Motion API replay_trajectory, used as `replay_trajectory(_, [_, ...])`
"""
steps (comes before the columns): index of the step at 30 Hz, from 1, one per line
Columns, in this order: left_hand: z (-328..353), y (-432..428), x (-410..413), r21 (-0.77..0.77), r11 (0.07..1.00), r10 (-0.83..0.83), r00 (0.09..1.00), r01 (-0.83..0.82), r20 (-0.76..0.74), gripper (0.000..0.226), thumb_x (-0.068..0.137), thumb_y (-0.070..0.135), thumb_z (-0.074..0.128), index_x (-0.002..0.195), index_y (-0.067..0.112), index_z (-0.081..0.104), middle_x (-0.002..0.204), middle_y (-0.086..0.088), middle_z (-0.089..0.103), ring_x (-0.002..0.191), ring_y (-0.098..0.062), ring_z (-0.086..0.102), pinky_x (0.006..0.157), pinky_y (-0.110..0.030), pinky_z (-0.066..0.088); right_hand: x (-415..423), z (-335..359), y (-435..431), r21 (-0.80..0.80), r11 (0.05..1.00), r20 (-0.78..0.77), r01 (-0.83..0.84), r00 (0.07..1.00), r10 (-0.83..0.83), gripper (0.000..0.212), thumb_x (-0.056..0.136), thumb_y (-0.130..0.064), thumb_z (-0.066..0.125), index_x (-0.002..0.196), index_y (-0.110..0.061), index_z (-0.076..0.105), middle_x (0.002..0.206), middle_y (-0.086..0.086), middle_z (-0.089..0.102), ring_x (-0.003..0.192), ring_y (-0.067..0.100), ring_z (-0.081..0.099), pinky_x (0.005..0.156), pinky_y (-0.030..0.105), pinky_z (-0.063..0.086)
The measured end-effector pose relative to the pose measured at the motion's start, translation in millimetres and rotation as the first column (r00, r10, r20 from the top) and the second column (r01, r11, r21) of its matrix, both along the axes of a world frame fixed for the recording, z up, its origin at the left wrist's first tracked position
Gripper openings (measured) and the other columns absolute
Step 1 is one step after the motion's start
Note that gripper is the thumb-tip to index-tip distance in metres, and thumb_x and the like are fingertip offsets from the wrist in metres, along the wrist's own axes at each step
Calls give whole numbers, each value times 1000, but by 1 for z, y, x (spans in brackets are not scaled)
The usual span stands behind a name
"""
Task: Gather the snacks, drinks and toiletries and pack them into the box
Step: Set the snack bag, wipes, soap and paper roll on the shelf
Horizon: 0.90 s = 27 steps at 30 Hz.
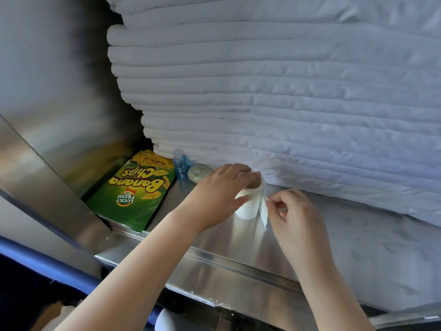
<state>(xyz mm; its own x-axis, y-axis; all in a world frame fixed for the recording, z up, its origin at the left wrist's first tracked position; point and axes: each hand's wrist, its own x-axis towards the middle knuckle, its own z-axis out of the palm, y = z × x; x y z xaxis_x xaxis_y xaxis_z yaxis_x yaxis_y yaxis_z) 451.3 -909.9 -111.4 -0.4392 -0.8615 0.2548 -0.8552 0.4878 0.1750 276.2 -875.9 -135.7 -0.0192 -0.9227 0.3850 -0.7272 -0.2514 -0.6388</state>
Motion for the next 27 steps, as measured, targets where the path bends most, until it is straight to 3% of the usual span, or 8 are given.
replay_trajectory(7, [-6, 7, -18, -80, 986, 139, 986, -147, -94, 53, 83, 41, 64, 130, 21, 49, 118, 1, 47, 109, -18, 44, 87, -28, 37, 7, 0, -7, 68, 997, 154, -42, 988, 31, 3, 88, -18, 61, 85, -18, 62, 86, -10, 69, 82, 9, 66, 71, 33, 53])
replay_trajectory(12, [-10, 8, -25, -113, 965, 220, 963, -238, -154, 50, 81, 42, 66, 117, 9, 55, 110, -7, 51, 101, -25, 49, 84, -34, 43, 10, 0, -7, 85, 994, 265, -69, 963, 45, 3, 87, -21, 62, 90, -21, 62, 85, -17, 68, 78, -6, 63, 62, 9, 46])
replay_trajectory(16, [-10, 9, -28, -105, 963, 231, 959, -250, -164, 52, 79, 43, 66, 114, 6, 56, 108, -9, 51, 101, -27, 49, 85, -37, 44, 9, -2, -8, 102, 990, 367, -102, 929, 58, 4, 88, -17, 62, 91, -20, 62, 86, -17, 68, 77, -11, 62, 59, 2, 40])
replay_trajectory(20, [-9, 12, -17, -22, 987, 153, 966, -161, -210, 59, 77, 35, 71, 127, 8, 52, 114, -6, 48, 110, -24, 46, 93, -29, 39, 4, -3, -11, 112, 986, 432, -123, 899, 63, 6, 87, -19, 63, 89, -23, 61, 86, -18, 68, 79, -9, 64, 62, 3, 43])
replay_trajectory(23, [-9, 15, -10, -30, 987, 149, 963, -160, -223, 52, 79, 22, 71, 126, 7, 54, 110, -6, 51, 105, -25, 50, 89, -17, 30, 5, -3, -13, 145, 978, 472, -148, 879, 63, 12, 81, -32, 67, 90, -30, 59, 90, -18, 68, 88, -6, 64, 71, 10, 48])
replay_trajectory(27, [-12, 20, -12, -37, 981, 175, 946, -192, -273, 43, 81, 22, 72, 118, 3, 59, 102, -9, 55, 97, -27, 55, 84, -21, 35, 11, -3, -16, 160, 977, 407, -139, 911, 63, 28, 72, -42, 75, 90, -41, 54, 93, -34, 61, 91, -15, 57, 69, 5, 44])
